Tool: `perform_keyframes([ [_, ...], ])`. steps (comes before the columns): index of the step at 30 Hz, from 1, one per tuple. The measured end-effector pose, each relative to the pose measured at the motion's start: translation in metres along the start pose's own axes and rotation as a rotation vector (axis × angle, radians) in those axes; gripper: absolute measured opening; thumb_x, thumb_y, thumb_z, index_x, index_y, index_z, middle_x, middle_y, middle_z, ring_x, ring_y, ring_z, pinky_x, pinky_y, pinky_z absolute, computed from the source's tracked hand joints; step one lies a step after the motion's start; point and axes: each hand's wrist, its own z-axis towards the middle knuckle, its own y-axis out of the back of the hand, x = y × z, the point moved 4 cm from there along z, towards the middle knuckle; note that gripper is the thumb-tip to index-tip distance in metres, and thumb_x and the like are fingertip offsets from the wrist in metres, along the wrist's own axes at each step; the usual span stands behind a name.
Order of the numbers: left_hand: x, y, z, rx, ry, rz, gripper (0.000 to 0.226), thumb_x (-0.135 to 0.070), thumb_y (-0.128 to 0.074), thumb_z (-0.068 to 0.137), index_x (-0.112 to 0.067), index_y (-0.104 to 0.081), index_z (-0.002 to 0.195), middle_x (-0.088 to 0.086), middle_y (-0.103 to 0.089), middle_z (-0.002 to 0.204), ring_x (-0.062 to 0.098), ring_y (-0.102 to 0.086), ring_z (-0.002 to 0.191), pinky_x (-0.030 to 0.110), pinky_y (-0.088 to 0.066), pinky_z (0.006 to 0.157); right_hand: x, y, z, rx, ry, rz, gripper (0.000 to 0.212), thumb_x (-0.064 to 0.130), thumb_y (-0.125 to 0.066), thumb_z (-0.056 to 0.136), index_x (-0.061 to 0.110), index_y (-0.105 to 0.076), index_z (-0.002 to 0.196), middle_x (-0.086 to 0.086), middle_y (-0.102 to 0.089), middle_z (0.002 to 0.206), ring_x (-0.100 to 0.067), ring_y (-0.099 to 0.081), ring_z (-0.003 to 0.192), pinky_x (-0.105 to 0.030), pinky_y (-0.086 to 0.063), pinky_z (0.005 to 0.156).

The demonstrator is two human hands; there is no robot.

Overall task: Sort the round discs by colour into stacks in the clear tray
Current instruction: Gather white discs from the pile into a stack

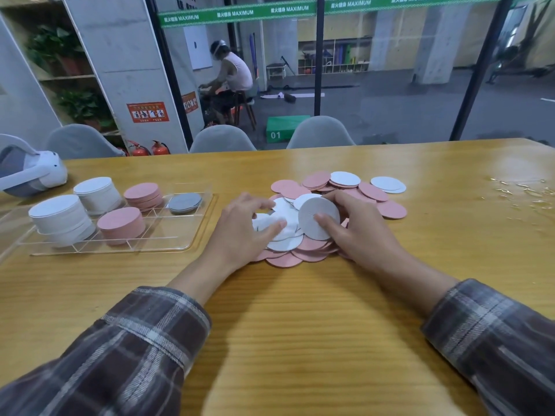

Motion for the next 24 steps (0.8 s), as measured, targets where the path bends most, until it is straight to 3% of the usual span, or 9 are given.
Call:
perform_keyframes([
  [4,0.013,-0.004,-0.001,0.166,0.072,0.077,0.049,-0.054,-0.077,0.086,-0.027,-0.071,0.127,-0.007,-0.057,0.117,0.014,-0.053,0.11,0.031,-0.042,0.095,-0.001,0.002,0.001,-0.026,0.002,-0.048,0.017,0.028,-0.064,0.098,0.018,-0.066,0.111,0.007,-0.072,0.098,-0.015,-0.063,0.088,-0.04,-0.052,0.081],
  [6,0.011,-0.003,0.0,0.158,0.07,0.045,0.049,-0.054,-0.079,0.085,-0.028,-0.072,0.125,-0.008,-0.058,0.116,0.013,-0.055,0.107,0.026,-0.041,0.09,-0.003,0.004,0.001,-0.049,0.0,-0.062,0.018,0.03,-0.064,0.098,0.019,-0.066,0.112,0.008,-0.072,0.099,-0.016,-0.064,0.091,-0.043,-0.052,0.081],
  [10,0.008,0.003,0.001,0.051,0.054,-0.07,0.034,-0.037,-0.088,0.079,-0.027,-0.076,0.109,-0.012,-0.066,0.104,0.008,-0.061,0.084,0.007,-0.04,0.073,-0.005,0.005,0.002,-0.066,-0.022,-0.055,0.02,0.028,-0.062,0.099,0.018,-0.066,0.116,0.008,-0.071,0.104,-0.015,-0.063,0.096,-0.04,-0.052,0.084],
  [13,0.007,0.004,0.002,0.013,0.062,-0.195,0.021,-0.025,-0.088,0.08,-0.027,-0.078,0.098,-0.009,-0.072,0.091,0.014,-0.064,0.074,0.012,-0.046,0.068,-0.006,0.004,0.002,-0.064,-0.031,-0.064,0.017,0.027,-0.058,0.102,0.019,-0.065,0.115,0.008,-0.069,0.102,-0.017,-0.062,0.095,-0.039,-0.05,0.082],
  [18,0.003,0.002,0.003,0.045,0.034,-0.372,0.017,-0.017,-0.085,0.084,-0.028,-0.079,0.096,-0.003,-0.074,0.087,0.022,-0.068,0.084,0.032,-0.056,0.08,-0.007,0.002,0.002,-0.037,-0.059,-0.037,0.017,0.027,-0.052,0.104,0.019,-0.065,0.112,0.005,-0.07,0.096,-0.019,-0.062,0.092,-0.042,-0.05,0.081],
  [21,-0.001,0.0,0.002,0.052,0.001,-0.429,0.023,-0.011,-0.083,0.085,-0.026,-0.079,0.102,-0.005,-0.073,0.087,0.014,-0.067,0.081,0.029,-0.056,0.077,-0.002,0.0,0.0,0.011,-0.045,-0.001,0.017,0.025,-0.049,0.106,0.019,-0.065,0.107,0.006,-0.067,0.086,-0.015,-0.06,0.078,-0.039,-0.048,0.071],
  [24,-0.009,-0.002,0.0,0.036,-0.018,-0.481,0.026,-0.008,-0.083,0.086,-0.023,-0.078,0.107,-0.003,-0.071,0.086,0.011,-0.066,0.082,0.024,-0.053,0.073,0.002,-0.002,-0.002,0.057,-0.038,0.059,0.019,0.022,-0.048,0.107,0.017,-0.066,0.108,0.02,-0.062,0.072,-0.002,-0.055,0.063,-0.026,-0.04,0.06],
])
